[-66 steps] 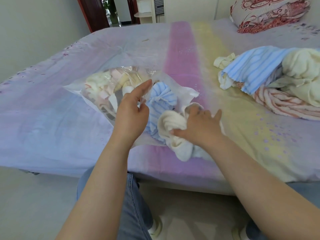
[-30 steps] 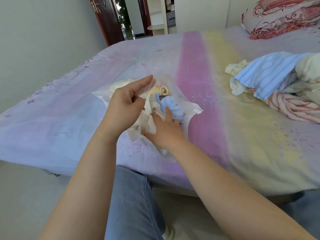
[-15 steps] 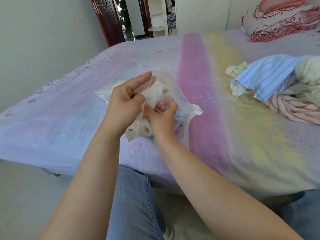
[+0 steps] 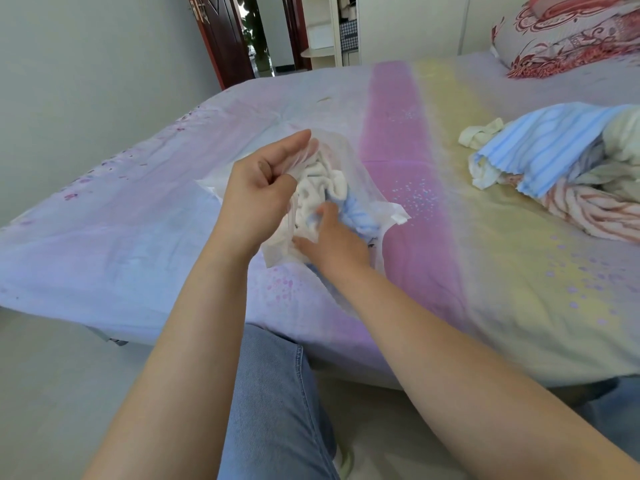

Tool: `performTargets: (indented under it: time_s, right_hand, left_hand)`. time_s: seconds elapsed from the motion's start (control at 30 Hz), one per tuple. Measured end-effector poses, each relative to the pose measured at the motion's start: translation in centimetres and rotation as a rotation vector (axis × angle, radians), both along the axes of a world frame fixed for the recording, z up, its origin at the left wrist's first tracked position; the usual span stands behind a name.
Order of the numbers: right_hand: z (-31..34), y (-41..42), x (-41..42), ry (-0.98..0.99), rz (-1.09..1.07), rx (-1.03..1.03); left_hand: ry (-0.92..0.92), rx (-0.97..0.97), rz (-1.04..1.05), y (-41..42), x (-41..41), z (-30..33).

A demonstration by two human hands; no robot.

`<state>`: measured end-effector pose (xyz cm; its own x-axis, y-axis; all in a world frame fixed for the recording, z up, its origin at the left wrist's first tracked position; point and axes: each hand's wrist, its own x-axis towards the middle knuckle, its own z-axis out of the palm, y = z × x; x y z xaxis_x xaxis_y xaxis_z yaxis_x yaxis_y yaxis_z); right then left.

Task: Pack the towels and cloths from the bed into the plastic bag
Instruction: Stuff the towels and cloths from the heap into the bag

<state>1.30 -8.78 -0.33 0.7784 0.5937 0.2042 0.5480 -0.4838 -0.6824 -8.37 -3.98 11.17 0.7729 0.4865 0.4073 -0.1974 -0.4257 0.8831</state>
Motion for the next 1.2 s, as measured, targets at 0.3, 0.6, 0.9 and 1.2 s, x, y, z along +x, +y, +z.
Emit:
performTargets:
  time_s: [0.3,0.6,0.9,1.2]
  right_hand:
    - [-0.4,1.6,0.8,-0.237,0.381,-0.05]
    - [0.7,4.8,5.4,-0.277,0.262,-0.637]
    - [-2.1,-4.2,-0.3,-0.42,0.181,0.068]
    - [-3.6,-11.2,2.0,-0.289,-0.305,0.507]
  left_hand:
    - [0.019,-0.065,-0.077,0.3,-1.3,-0.2]
    - [0.103,-0.062,-0.123,0.3,-1.4,-0.9]
    - [0.073,0.271,0.028,-0.5,-0.3,-3.3]
    - [0.111,0.083,-0.086,-3.7,2.2,-4.8]
